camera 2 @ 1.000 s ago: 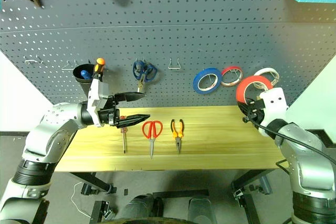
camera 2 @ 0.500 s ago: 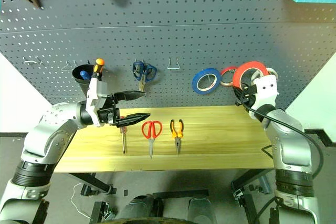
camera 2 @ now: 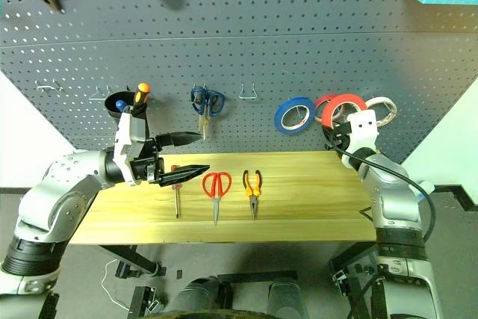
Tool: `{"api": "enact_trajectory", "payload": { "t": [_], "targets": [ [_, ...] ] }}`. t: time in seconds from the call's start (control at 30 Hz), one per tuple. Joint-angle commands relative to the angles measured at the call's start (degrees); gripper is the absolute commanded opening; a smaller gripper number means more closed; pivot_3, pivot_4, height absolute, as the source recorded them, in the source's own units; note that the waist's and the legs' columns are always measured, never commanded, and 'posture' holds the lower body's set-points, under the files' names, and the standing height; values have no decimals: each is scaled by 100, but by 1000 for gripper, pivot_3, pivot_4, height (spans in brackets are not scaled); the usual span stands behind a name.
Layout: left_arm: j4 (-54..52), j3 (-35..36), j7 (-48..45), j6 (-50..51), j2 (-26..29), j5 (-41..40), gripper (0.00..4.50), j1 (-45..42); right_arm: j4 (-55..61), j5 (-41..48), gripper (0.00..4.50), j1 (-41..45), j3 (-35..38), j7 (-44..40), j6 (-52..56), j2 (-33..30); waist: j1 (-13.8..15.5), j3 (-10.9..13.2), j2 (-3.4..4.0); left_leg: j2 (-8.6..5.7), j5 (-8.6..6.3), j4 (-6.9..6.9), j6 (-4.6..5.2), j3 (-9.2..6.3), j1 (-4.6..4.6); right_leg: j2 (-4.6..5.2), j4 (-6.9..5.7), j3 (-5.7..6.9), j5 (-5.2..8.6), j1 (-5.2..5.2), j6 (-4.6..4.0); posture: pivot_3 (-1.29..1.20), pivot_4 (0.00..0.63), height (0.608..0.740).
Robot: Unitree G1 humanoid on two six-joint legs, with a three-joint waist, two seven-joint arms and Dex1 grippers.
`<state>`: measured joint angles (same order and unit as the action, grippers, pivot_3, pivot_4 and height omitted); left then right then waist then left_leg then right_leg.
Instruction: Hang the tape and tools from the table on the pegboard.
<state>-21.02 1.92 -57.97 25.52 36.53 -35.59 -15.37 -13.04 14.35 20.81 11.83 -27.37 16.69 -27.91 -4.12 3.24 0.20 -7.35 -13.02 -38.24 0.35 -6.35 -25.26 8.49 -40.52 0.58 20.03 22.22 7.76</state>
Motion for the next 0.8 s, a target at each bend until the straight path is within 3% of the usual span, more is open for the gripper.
{"api": "enact_trajectory", "payload": {
  "t": [0.03, 0.6, 0.8],
  "targets": [
    [-237, 254, 63, 46, 127, -141, 3801, 32, -216, -50, 679, 327, 13, 2, -329, 34, 1, 0, 0, 0, 0, 0, -1, 0, 1, 0, -2, 0, 0, 0, 0, -48, 0, 680],
    [-416, 342, 211, 192, 265, -238, 3801, 122, -1333, -258, 679, 900, -131, 64, -599, 123, 15, -3, 0, -1, 5, -2, -7, 0, 7, -1, -21, -4, 1, 3, -2, -25, 0, 680],
    [-446, 348, 241, 191, 246, -233, 3801, 163, -1389, -320, 2531, 883, -138, 72, -672, 97, 15, -3, 0, -1, 8, -4, -11, 0, 10, 0, -41, -8, 2, 6, -4, -25, 0, 680]
  ]
}}
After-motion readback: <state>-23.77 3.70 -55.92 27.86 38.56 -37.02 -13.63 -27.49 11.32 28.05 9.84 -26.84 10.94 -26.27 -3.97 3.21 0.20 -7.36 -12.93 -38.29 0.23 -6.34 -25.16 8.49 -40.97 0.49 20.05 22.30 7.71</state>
